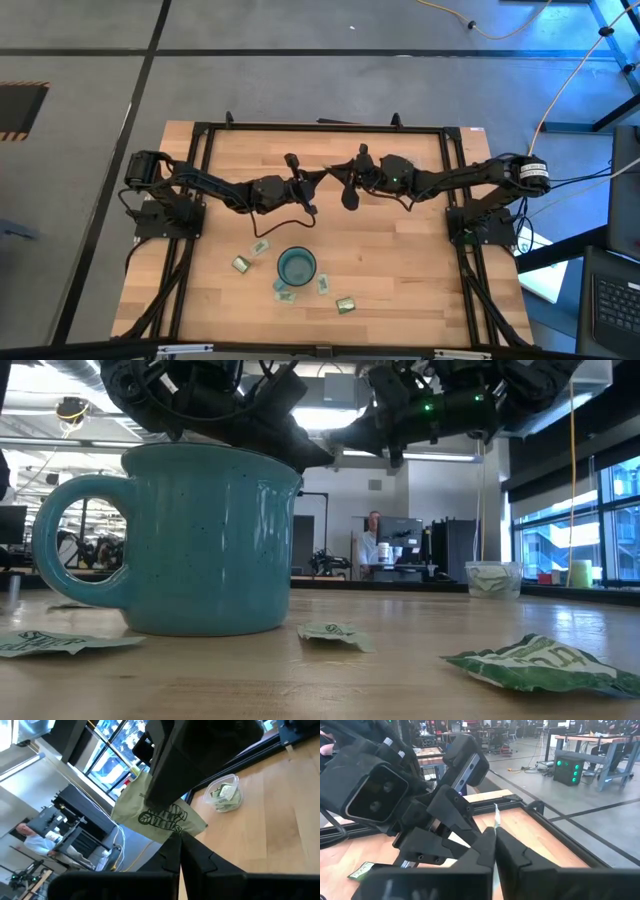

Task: Pick and place items into bin
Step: Put the stevia packet into the transparent bin

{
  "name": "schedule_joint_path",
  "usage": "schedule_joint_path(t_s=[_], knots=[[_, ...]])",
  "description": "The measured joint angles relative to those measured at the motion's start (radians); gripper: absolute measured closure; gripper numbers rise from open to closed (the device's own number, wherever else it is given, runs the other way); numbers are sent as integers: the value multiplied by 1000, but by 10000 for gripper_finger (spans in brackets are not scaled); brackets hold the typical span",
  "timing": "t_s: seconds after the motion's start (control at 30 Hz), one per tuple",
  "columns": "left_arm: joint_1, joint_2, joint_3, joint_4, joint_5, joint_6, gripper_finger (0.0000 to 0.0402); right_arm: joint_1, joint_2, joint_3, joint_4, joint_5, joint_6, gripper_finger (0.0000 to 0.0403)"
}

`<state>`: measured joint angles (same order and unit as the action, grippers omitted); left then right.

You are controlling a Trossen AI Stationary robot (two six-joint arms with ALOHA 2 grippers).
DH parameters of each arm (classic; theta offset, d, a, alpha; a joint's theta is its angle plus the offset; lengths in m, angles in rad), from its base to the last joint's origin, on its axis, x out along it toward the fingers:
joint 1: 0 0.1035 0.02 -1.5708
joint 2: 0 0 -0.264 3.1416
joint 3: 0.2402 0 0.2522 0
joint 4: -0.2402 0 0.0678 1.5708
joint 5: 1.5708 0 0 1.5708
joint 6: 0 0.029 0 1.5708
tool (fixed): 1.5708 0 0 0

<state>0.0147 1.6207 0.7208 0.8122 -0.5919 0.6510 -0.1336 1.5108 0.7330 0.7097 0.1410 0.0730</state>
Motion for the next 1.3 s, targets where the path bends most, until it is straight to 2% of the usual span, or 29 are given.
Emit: schedule_joint_path(t_s=[0.07, 0.17, 0.27, 0.37, 0.43, 0.5, 0.6, 0.77, 0.87, 0.93, 1.0, 1.13, 1.3], knots=[[0, 0, 0, -1, 0, 2, 399, 0, 0, 0, 0, 0, -2, 397], [-1, -2, 0, -26, 11, 0, 386, 0, 0, 0, -2, 0, 2, 394], [-4, -3, 0, -55, 26, -39, 356, 0, -2, 0, -1, 2, -6, 399], [-9, -29, 0, -129, 20, -83, 325, 1, -40, 0, -55, 52, -35, 399], [-10, -60, 0, -217, 18, -136, 309, 0, -103, 0, -165, 103, -52, 400], [-9, -103, 0, -333, 61, -195, 299, -4, -183, 1, -313, 134, -50, 401], [-5, -166, 0, -524, 204, -295, 293, -33, -321, 1, -564, 138, 7, 401], [9, -239, 0, -761, 459, -402, 297, -154, -516, 2, -999, 142, 158, 401], [9, -270, 0, -865, 547, -449, 301, -250, -582, 1, -1214, 138, 213, 401], [8, -291, 0, -919, 567, -484, 303, -313, -601, -2, -1296, 136, 219, 401], [9, -311, 0, -972, 566, -514, 305, -376, -605, -12, -1321, 95, 207, 401], [9, -335, 0, -1027, 566, -567, 309, -492, -587, -52, -1298, -88, 152, 401], [9, -340, 0, -1066, 566, -603, 314, -599, -544, -107, -1234, -180, 103, 401]])
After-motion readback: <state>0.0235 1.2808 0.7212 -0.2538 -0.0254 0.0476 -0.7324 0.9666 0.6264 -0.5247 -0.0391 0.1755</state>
